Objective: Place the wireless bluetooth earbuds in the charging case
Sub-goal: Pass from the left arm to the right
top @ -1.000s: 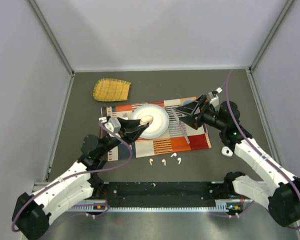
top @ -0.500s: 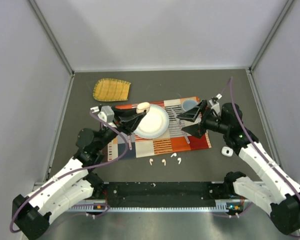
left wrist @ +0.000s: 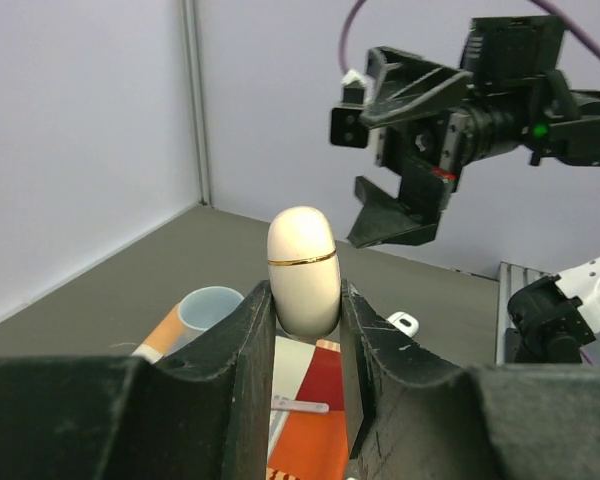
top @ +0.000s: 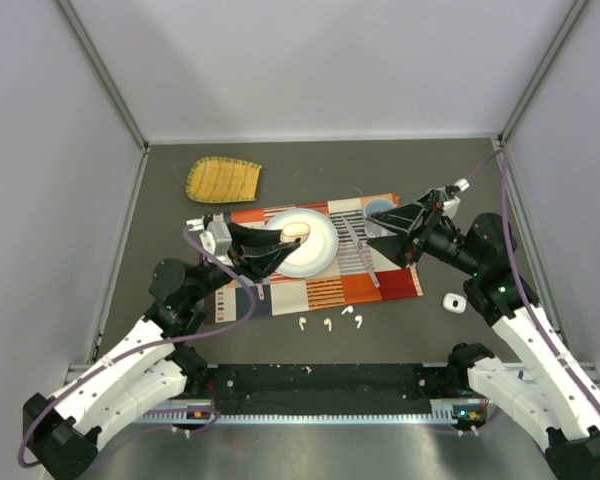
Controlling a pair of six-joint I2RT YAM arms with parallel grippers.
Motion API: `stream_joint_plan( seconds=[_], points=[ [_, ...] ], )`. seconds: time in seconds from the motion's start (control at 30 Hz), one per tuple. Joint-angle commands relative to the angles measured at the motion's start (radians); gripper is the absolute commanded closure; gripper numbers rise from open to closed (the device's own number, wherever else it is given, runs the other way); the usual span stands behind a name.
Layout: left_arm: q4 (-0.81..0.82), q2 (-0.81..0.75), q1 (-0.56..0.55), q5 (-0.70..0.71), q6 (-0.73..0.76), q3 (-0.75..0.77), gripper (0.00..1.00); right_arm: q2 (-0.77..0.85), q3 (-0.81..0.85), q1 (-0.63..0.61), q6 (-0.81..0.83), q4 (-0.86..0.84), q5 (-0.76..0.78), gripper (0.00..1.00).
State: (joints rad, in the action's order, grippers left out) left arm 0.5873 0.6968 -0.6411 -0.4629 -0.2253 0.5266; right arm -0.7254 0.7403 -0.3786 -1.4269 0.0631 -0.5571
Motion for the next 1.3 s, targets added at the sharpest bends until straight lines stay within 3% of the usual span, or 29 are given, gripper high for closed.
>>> stream_joint_plan(
  seconds=[0.0, 0.4, 0.67, 1.27],
  points=[
    [0.124, 0.033, -0.014, -0.034, -0.057, -0.011, 1.0, -0.101, 0.014, -0.028, -0.085, -0.144, -0.038, 0.05],
    [0.233, 0.133, -0.086, 0.027, -0.034, -0.025, 1.0, -0.278, 0.079, -0.269, -0.155, -0.347, 0.054, 0.06],
    [0.275, 0.135, -0.098, 0.076, -0.031, -0.057, 1.0, -0.301, 0.084, -0.309, -0.216, -0.378, 0.065, 0.18],
    [0.299, 0.17, -0.115, 0.087, -0.023, -0.054, 1.0, -0.322, 0.042, -0.329, -0.368, -0.489, 0.034, 0.27]
  ],
)
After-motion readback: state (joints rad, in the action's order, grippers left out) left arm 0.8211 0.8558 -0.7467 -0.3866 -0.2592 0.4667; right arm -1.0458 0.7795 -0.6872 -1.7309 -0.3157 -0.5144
